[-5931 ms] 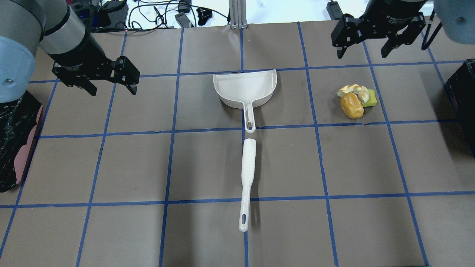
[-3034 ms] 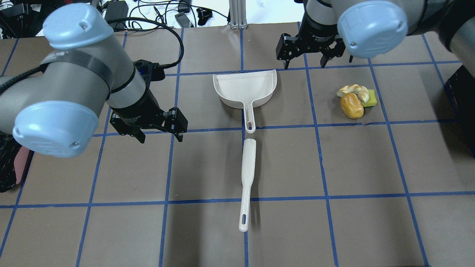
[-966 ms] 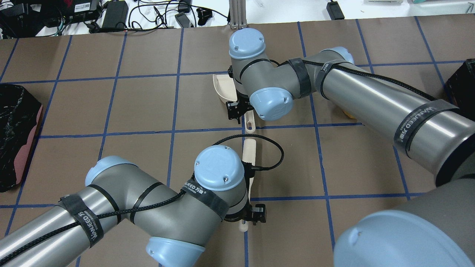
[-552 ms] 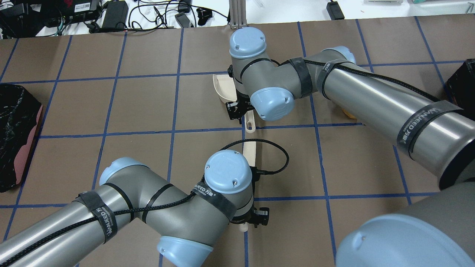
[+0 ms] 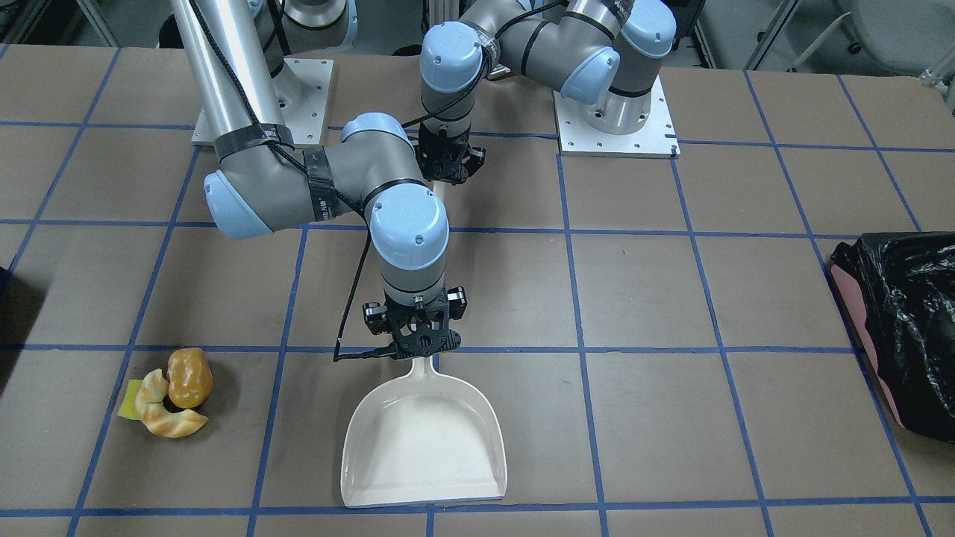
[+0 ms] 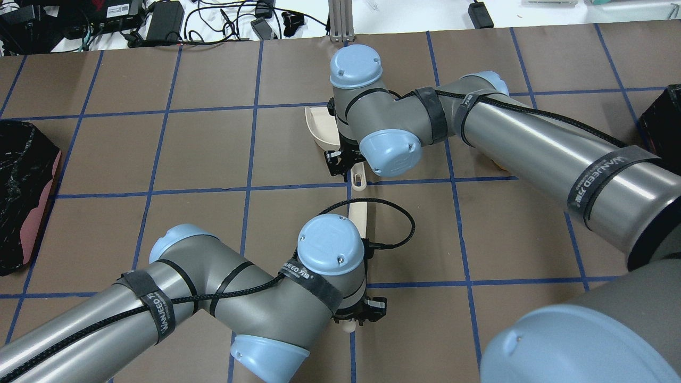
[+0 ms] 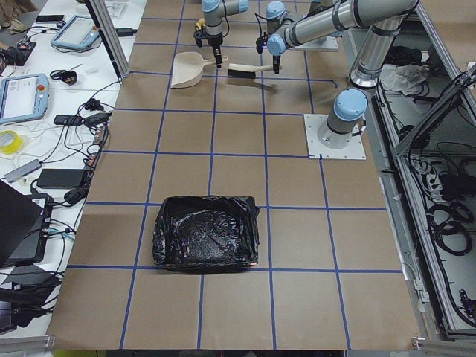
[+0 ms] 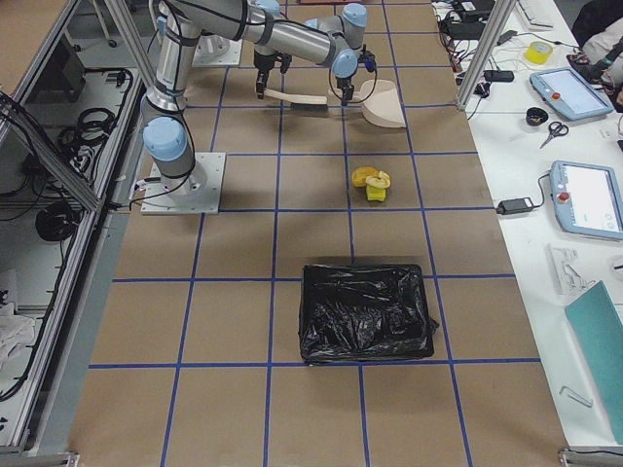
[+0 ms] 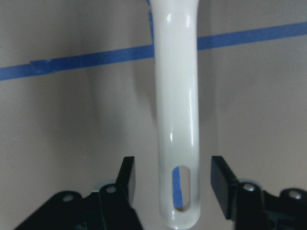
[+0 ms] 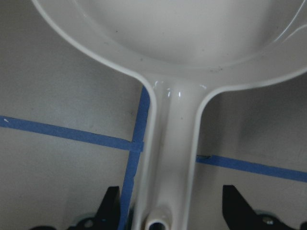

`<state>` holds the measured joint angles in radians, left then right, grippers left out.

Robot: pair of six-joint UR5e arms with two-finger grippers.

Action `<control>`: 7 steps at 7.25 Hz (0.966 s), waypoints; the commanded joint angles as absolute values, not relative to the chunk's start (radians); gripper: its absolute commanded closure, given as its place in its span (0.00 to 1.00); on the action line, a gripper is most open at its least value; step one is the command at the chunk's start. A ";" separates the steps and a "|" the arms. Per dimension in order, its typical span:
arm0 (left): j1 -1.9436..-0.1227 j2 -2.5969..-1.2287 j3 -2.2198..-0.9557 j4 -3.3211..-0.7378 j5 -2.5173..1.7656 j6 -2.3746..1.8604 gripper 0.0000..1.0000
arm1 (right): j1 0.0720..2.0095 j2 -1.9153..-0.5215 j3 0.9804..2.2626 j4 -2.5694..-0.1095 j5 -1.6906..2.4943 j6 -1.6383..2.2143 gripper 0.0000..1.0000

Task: Sweep and dump trash in nearest bin
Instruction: 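Close the left gripper on the brush handle while the right grips the dustpan handle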

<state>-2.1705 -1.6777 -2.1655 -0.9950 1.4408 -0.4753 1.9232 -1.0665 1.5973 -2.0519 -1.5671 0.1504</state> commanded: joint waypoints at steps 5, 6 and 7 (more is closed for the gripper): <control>-2.160 -1.631 -2.100 -1.220 1.454 -0.555 1.00 | 1.922 -1.074 1.586 -2.049 -1.545 0.221 0.84; -2.158 -1.620 -2.092 -1.236 1.459 -0.557 1.00 | 1.921 -1.075 1.586 -2.049 -1.545 0.221 0.92; -2.155 -1.606 -2.091 -1.235 1.456 -0.586 1.00 | 1.919 -1.080 1.586 -2.049 -1.546 0.221 0.99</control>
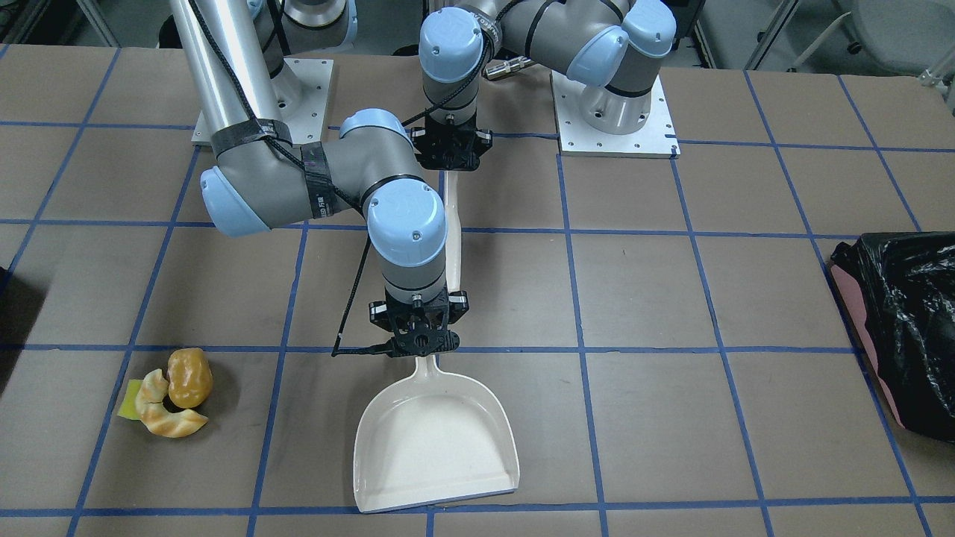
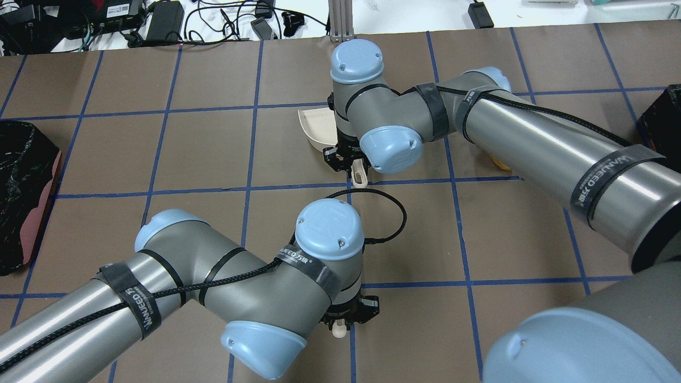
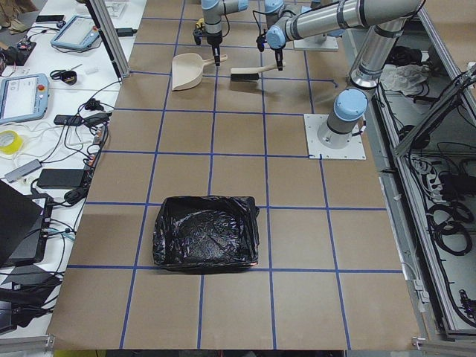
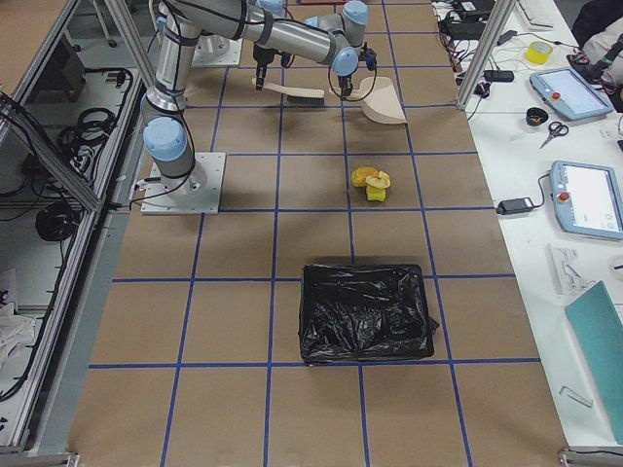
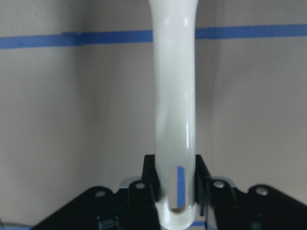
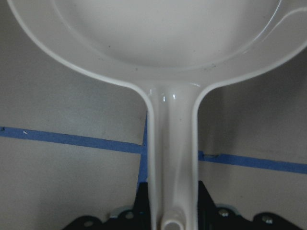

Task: Sweep and dump trash in nearest bin
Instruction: 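Close the left gripper on the brush handle while the right grips the dustpan handle, then carry the dustpan past the trash with the right gripper while the left lifts the brush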

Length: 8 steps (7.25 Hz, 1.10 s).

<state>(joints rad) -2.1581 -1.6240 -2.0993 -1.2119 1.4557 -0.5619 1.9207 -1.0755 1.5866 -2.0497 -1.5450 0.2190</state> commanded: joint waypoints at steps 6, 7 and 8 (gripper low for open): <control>-2.052 -1.525 -2.031 -1.316 1.488 -0.617 1.00 | 1.711 -1.288 1.577 -1.939 -1.664 -0.160 1.00; -1.998 -1.543 -1.978 -1.318 1.508 -0.617 1.00 | 1.647 -1.323 1.577 -1.899 -1.675 -0.328 1.00; -1.962 -1.564 -1.920 -1.315 1.505 -0.612 1.00 | 1.579 -1.357 1.578 -1.855 -1.678 -0.436 1.00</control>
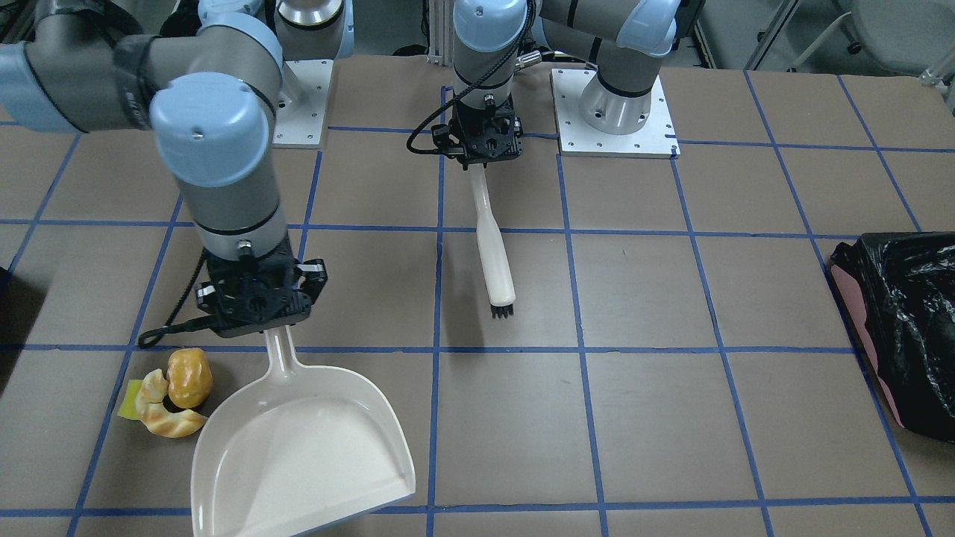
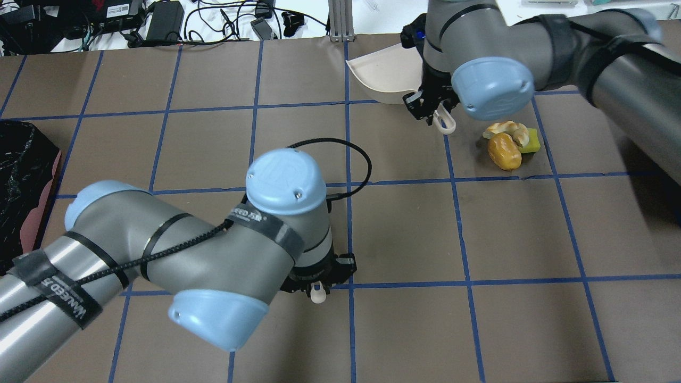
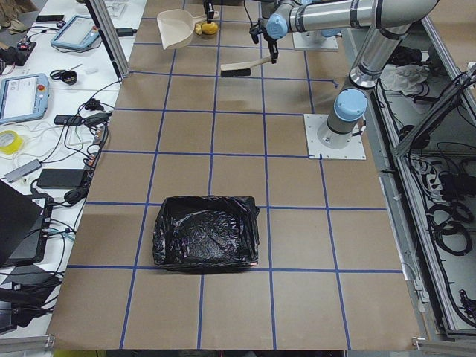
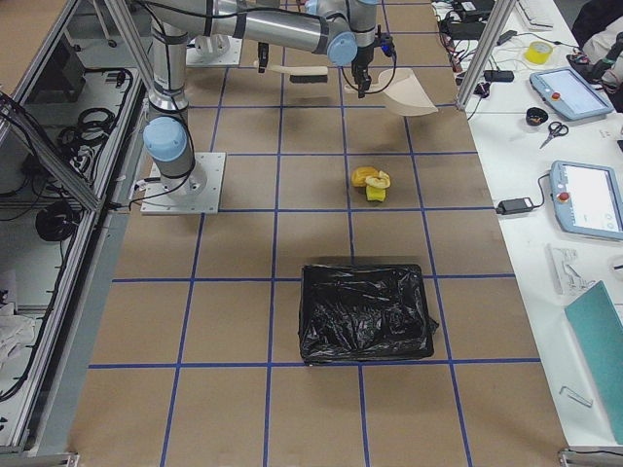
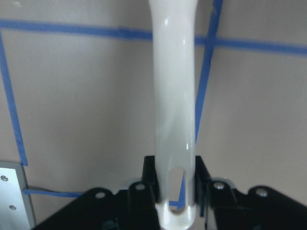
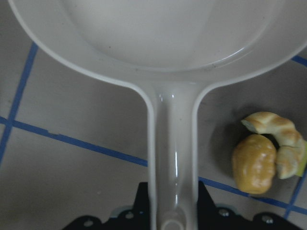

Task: Sweep and dump trash in nearest bin
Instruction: 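Carry the dustpan past the trash with the right gripper while the left lifts the brush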

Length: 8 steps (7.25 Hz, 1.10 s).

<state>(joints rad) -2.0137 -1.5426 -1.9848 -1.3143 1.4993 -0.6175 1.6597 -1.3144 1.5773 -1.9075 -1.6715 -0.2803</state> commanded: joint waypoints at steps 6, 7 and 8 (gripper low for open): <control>-1.939 -1.908 -1.556 -1.313 1.395 -0.495 1.00 | 1.214 -1.417 1.585 -1.773 -1.784 -1.266 1.00; -1.945 -1.964 -1.510 -1.312 1.382 -0.494 1.00 | 1.157 -1.416 1.583 -1.776 -1.781 -1.378 1.00; -1.966 -2.001 -1.468 -1.312 1.381 -0.514 1.00 | 1.108 -1.410 1.579 -1.814 -1.781 -1.508 1.00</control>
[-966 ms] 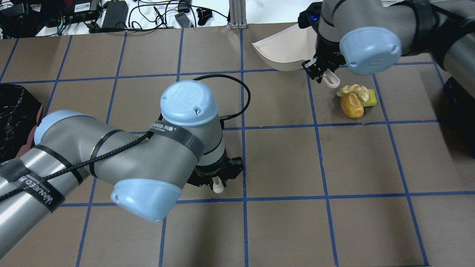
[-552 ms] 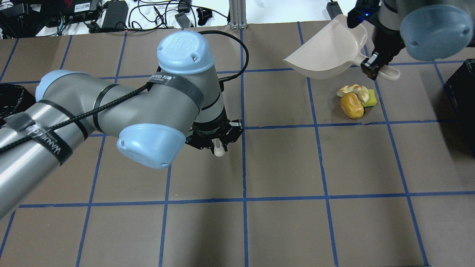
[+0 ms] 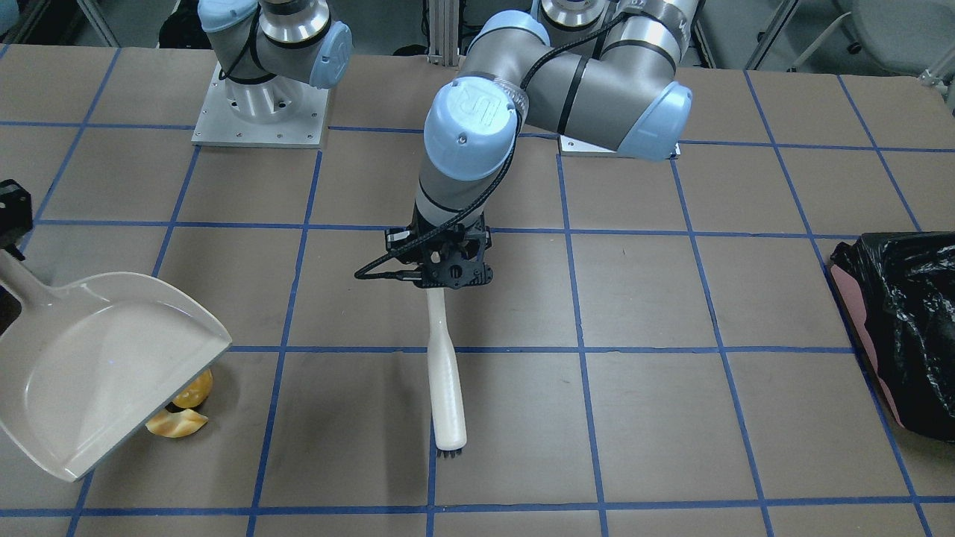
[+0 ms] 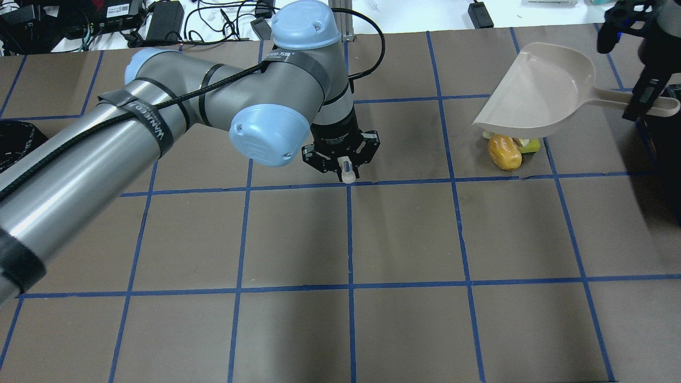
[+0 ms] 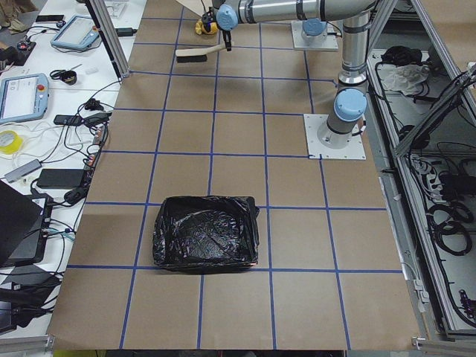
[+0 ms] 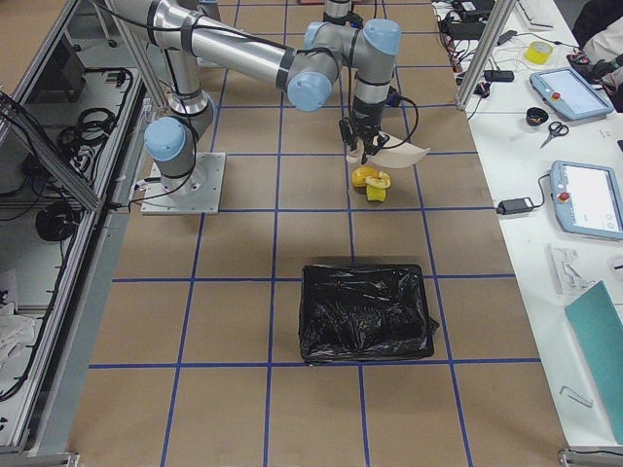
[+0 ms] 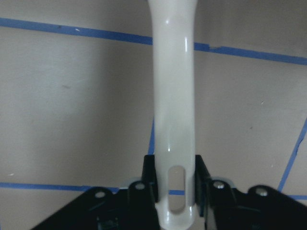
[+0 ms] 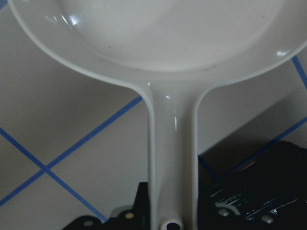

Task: Sweep and dump trash in nearest bin
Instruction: 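Carry the dustpan past the trash with the right gripper while the left lifts the brush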

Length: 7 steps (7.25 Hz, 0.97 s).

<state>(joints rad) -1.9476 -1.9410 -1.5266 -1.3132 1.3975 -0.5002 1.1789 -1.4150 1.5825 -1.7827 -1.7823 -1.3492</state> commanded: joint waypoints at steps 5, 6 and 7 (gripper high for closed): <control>-2.098 -2.225 -1.189 -1.313 1.339 -0.653 1.00 | 0.931 -1.264 1.560 -1.988 -1.778 -1.900 1.00; -2.124 -2.264 -1.146 -1.313 1.339 -0.679 1.00 | 0.933 -1.244 1.560 -1.991 -1.778 -1.917 1.00; -2.144 -2.301 -1.111 -1.312 1.339 -0.698 1.00 | 0.933 -1.215 1.569 -2.014 -1.773 -1.925 1.00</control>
